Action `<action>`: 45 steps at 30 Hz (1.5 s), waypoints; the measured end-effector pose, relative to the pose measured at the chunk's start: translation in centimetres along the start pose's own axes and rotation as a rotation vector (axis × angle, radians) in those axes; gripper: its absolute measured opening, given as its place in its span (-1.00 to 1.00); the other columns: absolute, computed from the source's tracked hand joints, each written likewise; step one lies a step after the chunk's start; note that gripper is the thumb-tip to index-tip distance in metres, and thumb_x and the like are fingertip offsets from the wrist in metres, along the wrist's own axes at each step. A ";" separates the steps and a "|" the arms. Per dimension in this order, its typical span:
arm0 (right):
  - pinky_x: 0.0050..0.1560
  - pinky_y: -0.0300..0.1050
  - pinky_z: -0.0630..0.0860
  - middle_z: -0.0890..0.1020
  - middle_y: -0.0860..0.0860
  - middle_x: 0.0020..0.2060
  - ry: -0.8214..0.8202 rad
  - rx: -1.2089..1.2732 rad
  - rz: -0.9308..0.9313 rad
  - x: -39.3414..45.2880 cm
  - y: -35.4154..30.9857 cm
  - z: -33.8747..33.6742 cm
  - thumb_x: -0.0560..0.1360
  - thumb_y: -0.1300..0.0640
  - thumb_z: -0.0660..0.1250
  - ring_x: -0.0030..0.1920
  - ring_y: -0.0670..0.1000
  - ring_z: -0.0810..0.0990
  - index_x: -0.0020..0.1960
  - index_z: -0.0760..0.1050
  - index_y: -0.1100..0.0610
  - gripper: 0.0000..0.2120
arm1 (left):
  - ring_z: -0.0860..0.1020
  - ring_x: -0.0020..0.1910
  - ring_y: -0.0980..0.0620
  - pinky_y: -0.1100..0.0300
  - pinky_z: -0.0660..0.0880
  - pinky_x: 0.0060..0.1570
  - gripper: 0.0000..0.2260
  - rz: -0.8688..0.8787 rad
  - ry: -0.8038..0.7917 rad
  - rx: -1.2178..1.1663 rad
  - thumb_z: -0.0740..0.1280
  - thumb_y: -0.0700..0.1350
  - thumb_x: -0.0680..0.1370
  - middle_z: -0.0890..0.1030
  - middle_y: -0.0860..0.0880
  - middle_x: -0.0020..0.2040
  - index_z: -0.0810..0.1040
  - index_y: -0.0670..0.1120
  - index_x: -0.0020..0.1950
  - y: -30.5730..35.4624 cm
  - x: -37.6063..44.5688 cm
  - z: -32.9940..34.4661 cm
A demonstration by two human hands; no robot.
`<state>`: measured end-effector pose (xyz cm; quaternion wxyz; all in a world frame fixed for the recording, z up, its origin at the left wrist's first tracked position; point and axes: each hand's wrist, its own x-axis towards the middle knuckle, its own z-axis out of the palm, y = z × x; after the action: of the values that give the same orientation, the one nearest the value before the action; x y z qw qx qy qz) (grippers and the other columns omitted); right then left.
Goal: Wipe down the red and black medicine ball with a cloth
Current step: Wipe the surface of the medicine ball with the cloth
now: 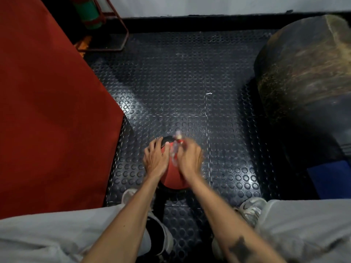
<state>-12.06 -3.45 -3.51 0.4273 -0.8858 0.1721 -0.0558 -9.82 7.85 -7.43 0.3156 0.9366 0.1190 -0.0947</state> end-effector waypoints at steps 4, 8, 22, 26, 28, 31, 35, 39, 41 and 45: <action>-0.27 -0.05 0.42 0.67 0.06 -0.22 -0.048 -0.053 -0.111 1.0 0.4 0.0 0.61 0.00 0.25 -0.22 0.10 0.60 -0.05 0.60 0.06 -0.79 | 0.29 0.40 -0.07 -0.08 0.24 0.37 -0.46 0.056 0.009 -0.038 -0.10 0.22 0.61 0.33 0.05 0.47 0.35 0.08 0.49 -0.5 0.8 0.1; -0.25 -0.13 0.34 0.68 0.06 -0.16 -0.057 -0.082 -0.067 3.3 -1.0 0.4 0.62 0.02 0.23 -0.17 0.08 0.63 0.00 0.64 0.06 -0.77 | 0.29 0.37 -0.09 -0.14 0.24 0.34 -0.60 -0.036 0.079 -0.036 -0.01 0.11 0.67 0.35 0.08 0.45 0.41 0.07 0.43 0.9 0.6 0.8; -0.19 -0.07 0.44 0.67 0.02 -0.12 0.050 0.008 -0.056 -0.5 1.6 0.5 0.58 0.08 0.28 -0.10 0.07 0.60 0.09 0.58 0.02 -0.86 | 0.31 0.41 -0.09 -0.04 0.20 0.36 -0.48 -0.069 -0.003 -0.021 -0.09 0.20 0.61 0.37 0.01 0.47 0.40 0.10 0.46 -0.8 3.5 0.0; -0.16 -0.09 0.43 0.69 0.09 -0.03 0.066 -0.043 0.221 3.6 2.0 0.4 0.59 0.07 0.30 -0.02 0.15 0.65 0.15 0.59 0.08 -0.82 | 0.26 0.46 -0.09 -0.09 0.13 0.40 -0.43 -0.148 -0.006 -0.095 -0.16 0.20 0.61 0.34 -0.03 0.48 0.37 0.05 0.48 -1.1 3.8 0.4; -0.09 -0.05 0.50 0.67 0.09 0.02 0.040 -0.029 0.065 1.0 1.2 0.5 0.58 0.12 0.30 0.00 0.15 0.64 0.22 0.55 0.09 -0.77 | 0.24 0.47 -0.12 -0.08 0.11 0.42 -0.49 -0.173 0.006 -0.113 -0.14 0.14 0.67 0.33 -0.07 0.49 0.37 0.01 0.49 -1.0 3.8 -0.1; -0.05 0.06 0.58 0.63 0.07 0.13 -0.031 -0.038 -0.161 -2.1 2.4 -0.1 0.55 0.11 0.29 0.01 0.15 0.64 0.31 0.48 0.09 -0.67 | 0.25 0.49 -0.15 -0.04 0.08 0.47 -0.52 -0.186 0.026 -0.137 -0.11 0.08 0.70 0.33 -0.14 0.51 0.35 -0.05 0.51 -1.4 3.7 -1.1; -0.05 0.09 0.57 0.68 0.10 -0.03 0.005 -0.055 0.085 2.4 2.2 0.5 0.58 0.07 0.29 -0.05 0.16 0.65 0.16 0.56 0.10 -0.79 | 0.20 0.53 -0.15 -0.12 0.12 0.49 -0.40 -0.261 -0.016 -0.163 -0.08 0.28 0.64 0.25 -0.11 0.56 0.26 -0.03 0.56 -0.9 3.5 -1.4; -0.08 -0.05 0.52 0.67 0.03 -0.01 0.019 0.011 0.097 2.0 1.2 0.6 0.60 0.10 0.28 -0.03 0.08 0.64 0.17 0.56 0.06 -0.82 | 0.10 0.55 -0.25 -0.27 0.09 0.46 0.01 -0.349 -0.087 -0.121 0.12 0.59 0.34 0.11 -0.13 0.60 0.06 0.00 0.62 0.5 3.0 -1.2; -0.15 -0.11 0.49 0.66 -0.02 0.01 0.023 0.071 0.056 -0.7 1.5 0.6 0.59 0.08 0.27 -0.07 0.04 0.63 0.27 0.53 0.01 -0.74 | 0.16 0.53 -0.26 -0.24 0.16 0.45 0.05 -0.340 -0.073 -0.132 0.17 0.60 0.27 0.18 -0.14 0.58 0.11 0.04 0.60 0.5 3.2 -1.6; -0.14 0.00 0.56 0.68 0.04 -0.03 0.107 0.034 0.007 -1.6 1.5 1.1 0.59 0.01 0.22 -0.10 0.12 0.64 0.26 0.54 -0.01 -0.72 | 0.20 0.51 -0.27 -0.22 0.17 0.45 0.00 -0.315 -0.098 -0.135 0.20 0.59 0.25 0.22 -0.14 0.56 0.19 0.09 0.57 0.8 3.7 -1.8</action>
<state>-13.65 -2.95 -5.33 0.4325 -0.8737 0.1967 -0.1047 -5.89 8.96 -6.45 0.3646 0.8773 0.2548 -0.1804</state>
